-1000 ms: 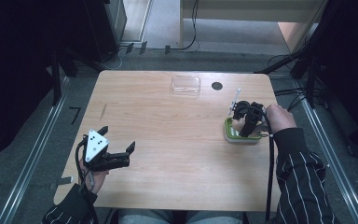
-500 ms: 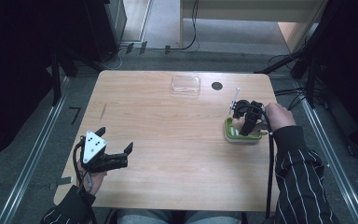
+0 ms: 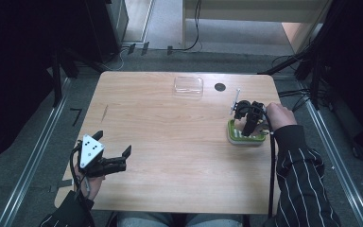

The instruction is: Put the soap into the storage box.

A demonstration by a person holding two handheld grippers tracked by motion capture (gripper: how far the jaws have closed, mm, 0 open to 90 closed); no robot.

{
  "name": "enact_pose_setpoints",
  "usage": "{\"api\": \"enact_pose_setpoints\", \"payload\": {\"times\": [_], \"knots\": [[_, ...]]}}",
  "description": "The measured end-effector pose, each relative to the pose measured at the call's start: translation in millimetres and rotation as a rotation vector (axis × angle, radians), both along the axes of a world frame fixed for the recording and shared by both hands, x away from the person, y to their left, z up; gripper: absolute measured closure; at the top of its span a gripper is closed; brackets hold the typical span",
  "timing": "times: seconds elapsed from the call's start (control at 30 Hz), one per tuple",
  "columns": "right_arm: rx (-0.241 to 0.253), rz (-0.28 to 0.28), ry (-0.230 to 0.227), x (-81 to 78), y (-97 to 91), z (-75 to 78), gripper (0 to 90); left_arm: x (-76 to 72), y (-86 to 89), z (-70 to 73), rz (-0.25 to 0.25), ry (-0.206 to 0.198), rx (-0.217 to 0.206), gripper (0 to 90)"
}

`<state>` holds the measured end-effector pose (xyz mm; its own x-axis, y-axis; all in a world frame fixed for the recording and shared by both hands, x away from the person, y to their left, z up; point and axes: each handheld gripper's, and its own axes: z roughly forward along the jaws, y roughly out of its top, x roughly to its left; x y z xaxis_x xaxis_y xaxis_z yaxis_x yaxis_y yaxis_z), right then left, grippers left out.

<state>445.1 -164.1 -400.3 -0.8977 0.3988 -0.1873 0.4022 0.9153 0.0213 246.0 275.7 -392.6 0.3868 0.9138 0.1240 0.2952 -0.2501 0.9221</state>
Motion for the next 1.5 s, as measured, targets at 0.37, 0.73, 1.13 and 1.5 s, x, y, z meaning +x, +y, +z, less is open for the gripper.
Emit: {"api": "enact_pose_setpoints", "payload": {"times": [0.37, 0.73, 1.13, 1.5], "knots": [[-0.017, 0.024, 0.020, 7.3, 2.9, -10.3, 33.5, -4.7, 5.4, 0.1, 0.018, -0.002, -0.001, 0.0], [-0.023, 0.015, 0.040, 12.4, -0.1, -20.9, 33.5, -7.0, 8.3, 0.1, 0.025, 0.000, 0.001, 0.0], [-0.028, 0.000, 0.049, 16.9, -2.4, -29.4, 33.4, -7.9, 9.3, 0.1, 0.028, 0.001, -0.001, 0.0], [-0.035, -0.018, 0.064, 19.7, -3.1, -35.0, 33.3, -7.9, 9.2, 0.2, 0.028, 0.000, -0.001, 0.0]]}}
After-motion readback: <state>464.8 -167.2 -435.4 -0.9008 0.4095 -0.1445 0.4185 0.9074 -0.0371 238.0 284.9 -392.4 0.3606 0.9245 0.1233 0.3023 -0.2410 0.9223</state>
